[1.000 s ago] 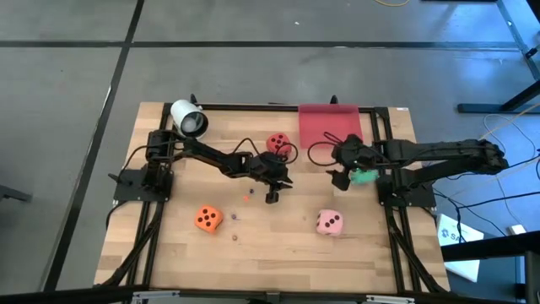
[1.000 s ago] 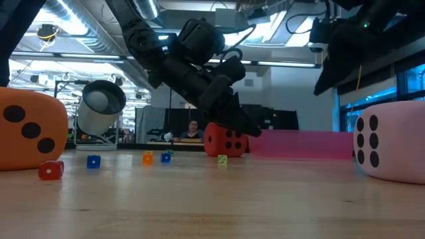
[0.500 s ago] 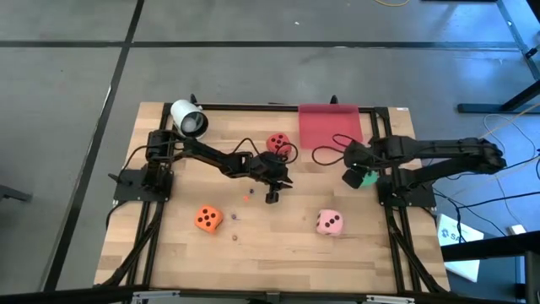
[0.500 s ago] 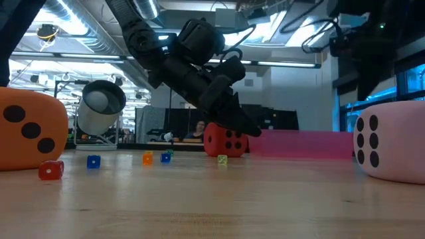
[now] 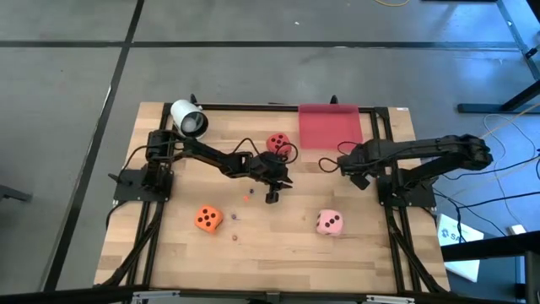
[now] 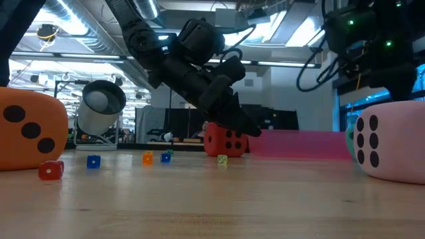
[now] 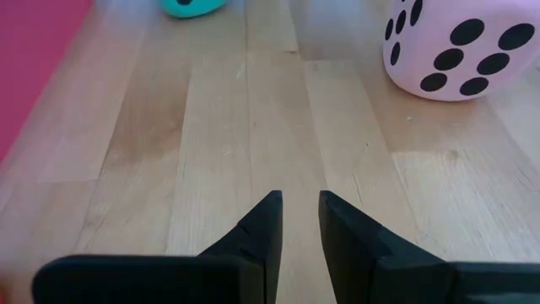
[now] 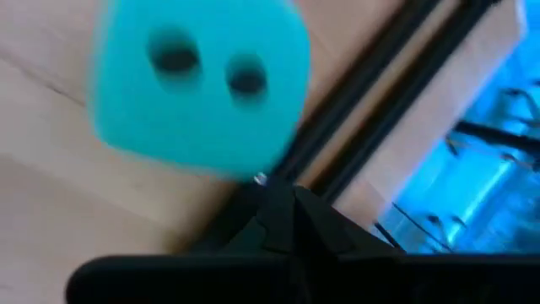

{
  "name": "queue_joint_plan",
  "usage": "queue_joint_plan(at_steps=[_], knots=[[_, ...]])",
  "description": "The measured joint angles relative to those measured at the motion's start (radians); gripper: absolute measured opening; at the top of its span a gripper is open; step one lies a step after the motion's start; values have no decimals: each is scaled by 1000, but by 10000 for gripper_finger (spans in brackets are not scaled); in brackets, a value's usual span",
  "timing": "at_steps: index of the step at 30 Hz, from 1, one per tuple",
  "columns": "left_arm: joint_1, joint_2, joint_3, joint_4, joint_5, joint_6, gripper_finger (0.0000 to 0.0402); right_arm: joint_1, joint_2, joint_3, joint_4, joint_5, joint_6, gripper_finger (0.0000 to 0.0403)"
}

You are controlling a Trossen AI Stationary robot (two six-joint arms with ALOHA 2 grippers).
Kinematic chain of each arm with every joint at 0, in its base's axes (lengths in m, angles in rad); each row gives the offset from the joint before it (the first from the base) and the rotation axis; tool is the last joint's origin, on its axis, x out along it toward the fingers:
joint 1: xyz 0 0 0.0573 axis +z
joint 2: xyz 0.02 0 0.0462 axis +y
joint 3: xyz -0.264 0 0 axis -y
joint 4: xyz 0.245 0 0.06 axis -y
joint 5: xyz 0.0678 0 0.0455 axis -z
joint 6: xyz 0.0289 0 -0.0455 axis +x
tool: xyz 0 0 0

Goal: Pick & Place Dice
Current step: Put the large blue dice into the red bin

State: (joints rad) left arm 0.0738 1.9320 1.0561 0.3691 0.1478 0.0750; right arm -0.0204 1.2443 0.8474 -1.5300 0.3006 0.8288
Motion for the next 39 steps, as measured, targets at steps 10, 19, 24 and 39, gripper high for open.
queue_joint_plan(at_steps=[10, 19, 24, 39], knots=[[0, 0, 0, -2, 2, 0, 75, -31, 56, -57, 22, 23, 70, 3], [-1, 0, -1, -6, 3, 0, 75, -83, 64, -51, 59, -3, 49, 3], [-1, 0, -1, -6, 3, 15, 75, -109, 66, -66, 149, -22, -3, 2], [0, 0, -1, -14, 3, 19, 75, -67, 117, 67, 261, -101, -115, 0]])
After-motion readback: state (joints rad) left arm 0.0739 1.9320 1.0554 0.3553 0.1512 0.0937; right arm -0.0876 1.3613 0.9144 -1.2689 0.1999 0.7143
